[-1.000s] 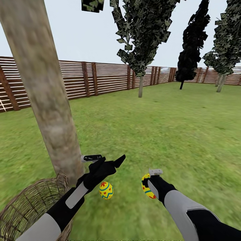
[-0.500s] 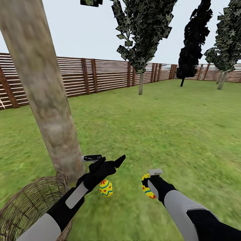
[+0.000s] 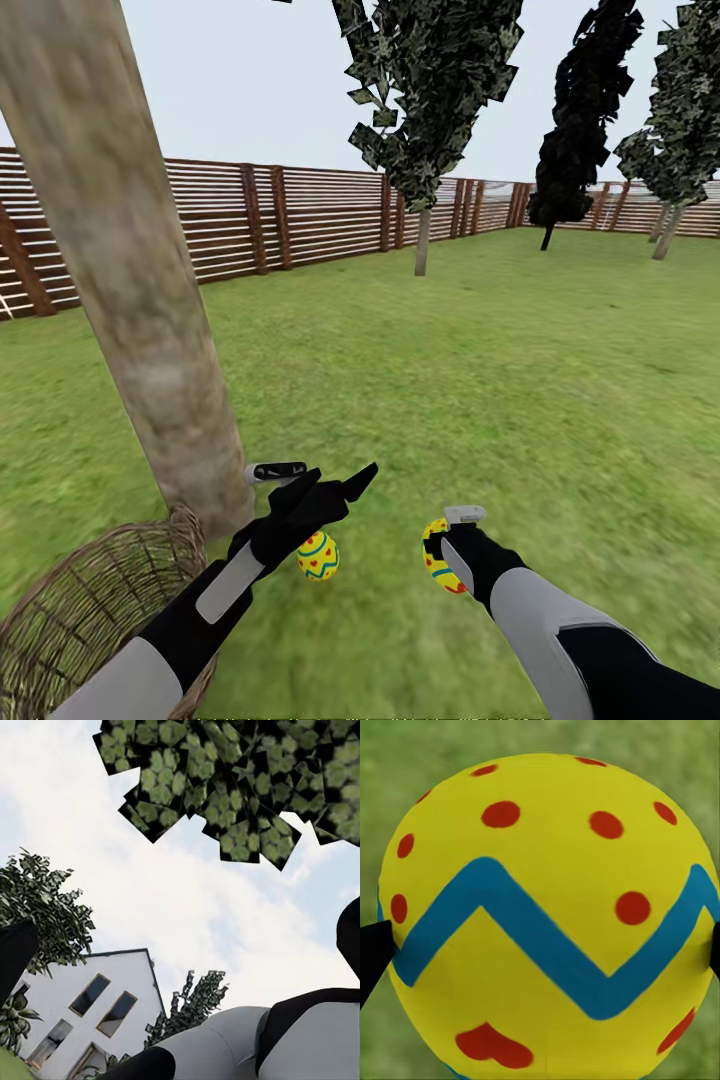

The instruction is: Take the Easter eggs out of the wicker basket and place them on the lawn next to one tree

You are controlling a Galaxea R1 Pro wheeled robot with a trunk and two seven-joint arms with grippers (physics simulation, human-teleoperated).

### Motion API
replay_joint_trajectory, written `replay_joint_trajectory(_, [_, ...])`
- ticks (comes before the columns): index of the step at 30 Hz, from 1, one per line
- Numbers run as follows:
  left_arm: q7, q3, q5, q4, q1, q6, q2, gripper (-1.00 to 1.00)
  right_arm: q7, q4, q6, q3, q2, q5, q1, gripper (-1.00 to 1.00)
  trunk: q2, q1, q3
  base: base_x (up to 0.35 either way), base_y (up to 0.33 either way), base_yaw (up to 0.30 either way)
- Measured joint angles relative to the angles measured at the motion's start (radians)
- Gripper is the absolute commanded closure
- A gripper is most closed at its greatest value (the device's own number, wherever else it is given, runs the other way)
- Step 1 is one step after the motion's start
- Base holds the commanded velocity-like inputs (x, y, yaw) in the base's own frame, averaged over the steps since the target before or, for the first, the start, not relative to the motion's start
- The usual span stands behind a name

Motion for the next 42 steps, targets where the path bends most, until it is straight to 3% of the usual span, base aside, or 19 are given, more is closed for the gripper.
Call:
replay_joint_trajectory(25, [0.000, 0.000, 0.000, 0.001, 0.000, 0.000, 0.000, -1.00, 0.000, -0.001, 0.000, 0.000, 0.000, 0.000, 0.000, 1.00, 0.000, 0.000, -0.004, 0.000, 0.000, -0.259])
replay_joint_trajectory(33, [0.000, 0.000, 0.000, 0.001, 0.000, 0.000, 0.000, -1.00, 0.000, -0.002, 0.000, 0.000, 0.000, -0.001, 0.000, 1.00, 0.000, 0.000, -0.015, 0.000, 0.000, -0.133])
replay_joint_trajectory(34, [0.000, 0.000, 0.000, 0.001, 0.000, 0.000, 0.000, -1.00, 0.000, -0.003, 0.001, -0.001, 0.000, -0.009, 0.000, 1.00, 0.000, 0.000, -0.016, 0.000, 0.000, -0.141])
replay_joint_trajectory(36, [0.000, 0.000, 0.000, 0.001, 0.000, 0.000, 0.000, -1.00, 0.002, -0.002, 0.002, -0.001, 0.000, -0.071, 0.000, 1.00, 0.000, 0.000, -0.019, 0.000, 0.000, -0.148])
replay_joint_trajectory(38, [0.000, 0.000, 0.000, 0.001, 0.000, 0.000, 0.000, -1.00, 0.003, 0.000, 0.003, 0.000, 0.000, -0.105, 0.000, 1.00, 0.000, 0.000, -0.022, 0.000, 0.000, -0.151])
replay_joint_trajectory(42, [0.001, 0.000, 0.000, 0.001, 0.000, 0.000, 0.000, -1.00, 0.003, 0.000, 0.002, 0.001, 0.000, -0.114, 0.000, 1.00, 0.000, 0.000, -0.028, 0.000, 0.000, -0.145])
